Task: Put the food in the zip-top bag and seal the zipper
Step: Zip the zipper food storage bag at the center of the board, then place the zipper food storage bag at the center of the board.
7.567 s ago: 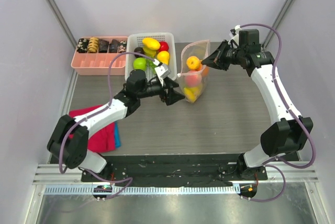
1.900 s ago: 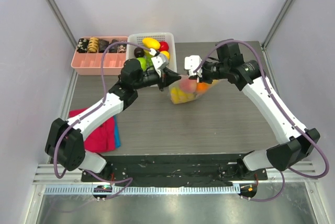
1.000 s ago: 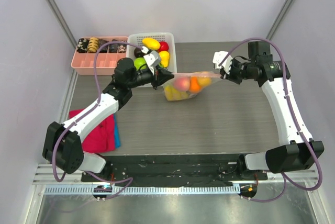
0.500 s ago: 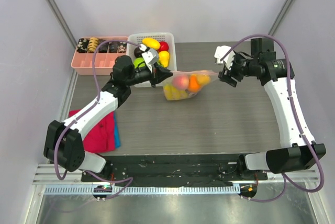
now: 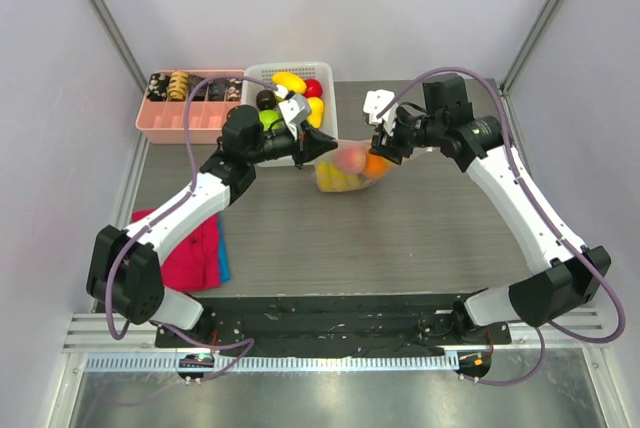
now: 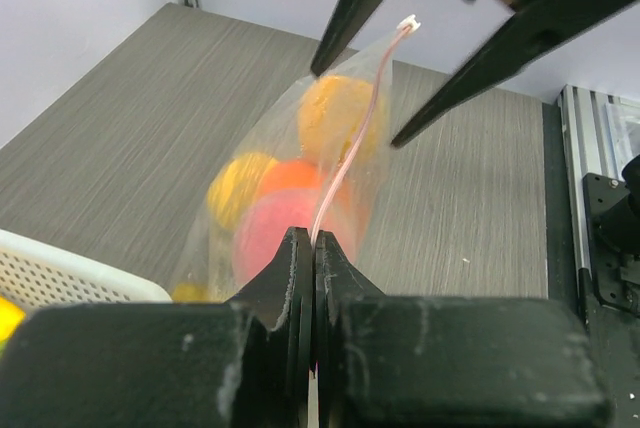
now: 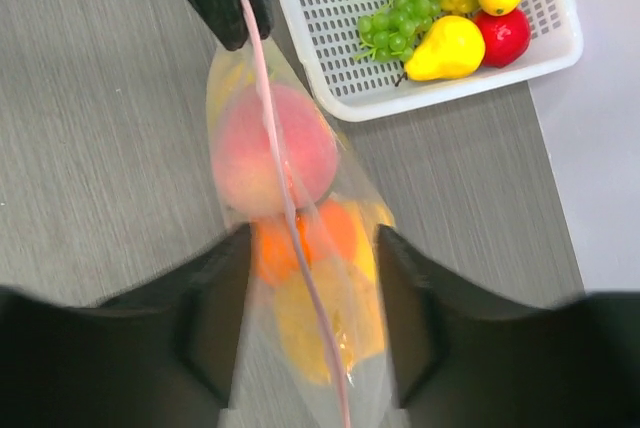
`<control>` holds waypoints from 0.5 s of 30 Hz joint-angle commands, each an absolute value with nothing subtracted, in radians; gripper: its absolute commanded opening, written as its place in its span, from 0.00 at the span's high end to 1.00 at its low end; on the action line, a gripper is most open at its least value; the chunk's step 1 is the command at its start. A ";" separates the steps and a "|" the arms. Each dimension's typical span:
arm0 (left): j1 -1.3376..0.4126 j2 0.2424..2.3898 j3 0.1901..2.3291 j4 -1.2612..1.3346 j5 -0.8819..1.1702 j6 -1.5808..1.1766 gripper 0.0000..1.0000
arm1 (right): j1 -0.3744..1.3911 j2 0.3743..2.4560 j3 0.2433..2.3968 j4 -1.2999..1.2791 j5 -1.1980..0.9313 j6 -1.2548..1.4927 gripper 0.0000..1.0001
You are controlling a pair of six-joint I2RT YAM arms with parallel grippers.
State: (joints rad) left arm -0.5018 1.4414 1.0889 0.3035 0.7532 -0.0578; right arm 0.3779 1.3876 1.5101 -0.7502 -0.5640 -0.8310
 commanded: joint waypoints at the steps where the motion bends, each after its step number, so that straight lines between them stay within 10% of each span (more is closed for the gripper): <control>1: -0.517 1.439 1.144 0.373 0.762 -0.077 1.00 | 0.385 1.407 1.482 -0.696 -0.551 -0.865 0.54; 6: -0.518 1.450 1.157 0.367 0.752 -0.095 1.00 | 0.385 1.387 1.469 -0.703 -0.528 -0.887 0.99; 9: -0.518 1.459 1.177 0.357 0.752 -0.115 1.00 | 0.384 1.367 1.482 -0.703 -0.476 -0.861 0.99; 15: -0.509 1.451 1.198 0.334 0.704 -0.133 0.37 | 0.354 1.302 1.482 -0.704 -0.356 -0.876 0.99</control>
State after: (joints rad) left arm -0.5152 1.4708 1.1484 0.2993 0.7341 -0.1139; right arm 0.3782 1.3846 1.4586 -0.7361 -0.4603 -0.8623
